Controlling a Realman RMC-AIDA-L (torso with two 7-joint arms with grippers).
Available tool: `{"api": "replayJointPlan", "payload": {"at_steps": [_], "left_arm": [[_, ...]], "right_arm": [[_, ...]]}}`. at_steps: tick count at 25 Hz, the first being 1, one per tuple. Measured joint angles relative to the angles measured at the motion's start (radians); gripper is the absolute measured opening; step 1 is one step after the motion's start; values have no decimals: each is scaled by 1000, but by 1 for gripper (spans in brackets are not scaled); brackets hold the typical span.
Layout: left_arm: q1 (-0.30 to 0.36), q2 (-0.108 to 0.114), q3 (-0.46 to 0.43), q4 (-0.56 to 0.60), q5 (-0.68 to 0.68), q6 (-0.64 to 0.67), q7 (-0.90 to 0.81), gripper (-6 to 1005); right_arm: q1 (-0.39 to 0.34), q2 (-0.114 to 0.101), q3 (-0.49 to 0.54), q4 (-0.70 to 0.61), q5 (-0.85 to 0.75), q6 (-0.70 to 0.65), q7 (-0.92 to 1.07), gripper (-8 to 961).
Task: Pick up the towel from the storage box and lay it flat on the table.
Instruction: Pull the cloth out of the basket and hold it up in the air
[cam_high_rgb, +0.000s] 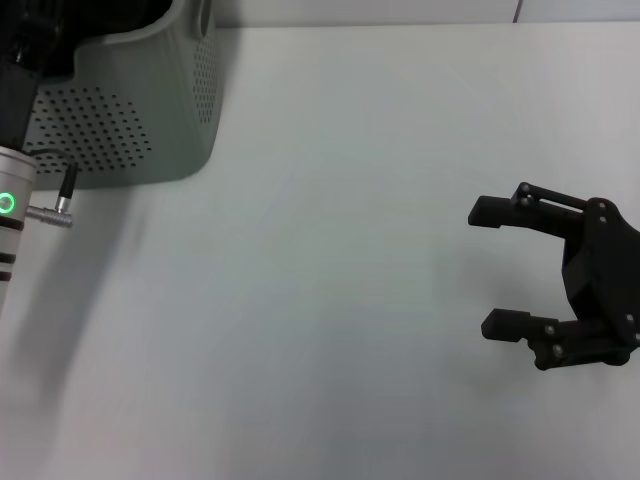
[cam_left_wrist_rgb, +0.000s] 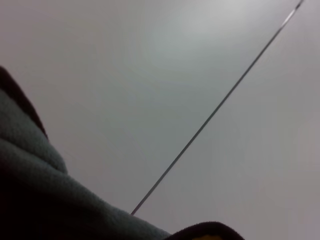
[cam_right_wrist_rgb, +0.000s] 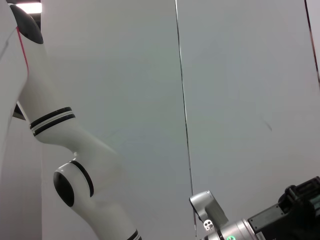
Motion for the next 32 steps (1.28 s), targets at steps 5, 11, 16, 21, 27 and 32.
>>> {"api": "replayJointPlan", "payload": {"at_steps": [5, 11, 16, 21, 27, 32], "left_arm": [[4, 0, -2, -4, -4, 2, -88, 495], [8, 0, -2, 2, -4, 15, -130, 491], [11, -1, -2, 4, -4, 72, -134, 488], [0, 0, -2, -4, -4, 69, -136, 485], [-11, 0, -6, 3, -4, 51, -133, 481], [-24, -1, -17, -2, -4, 8, -131, 478]], "right_arm": [[0, 0, 0, 1, 0, 0, -7, 868], [-4, 0, 0, 2, 0, 0, -8, 869], [-5, 0, 0, 2, 0, 0, -8, 869], [0, 0, 0, 2, 0, 1, -10, 868], [-2, 0, 0, 2, 0, 9, -11, 868], [-3, 0, 0, 2, 0, 9, -11, 869]]}}
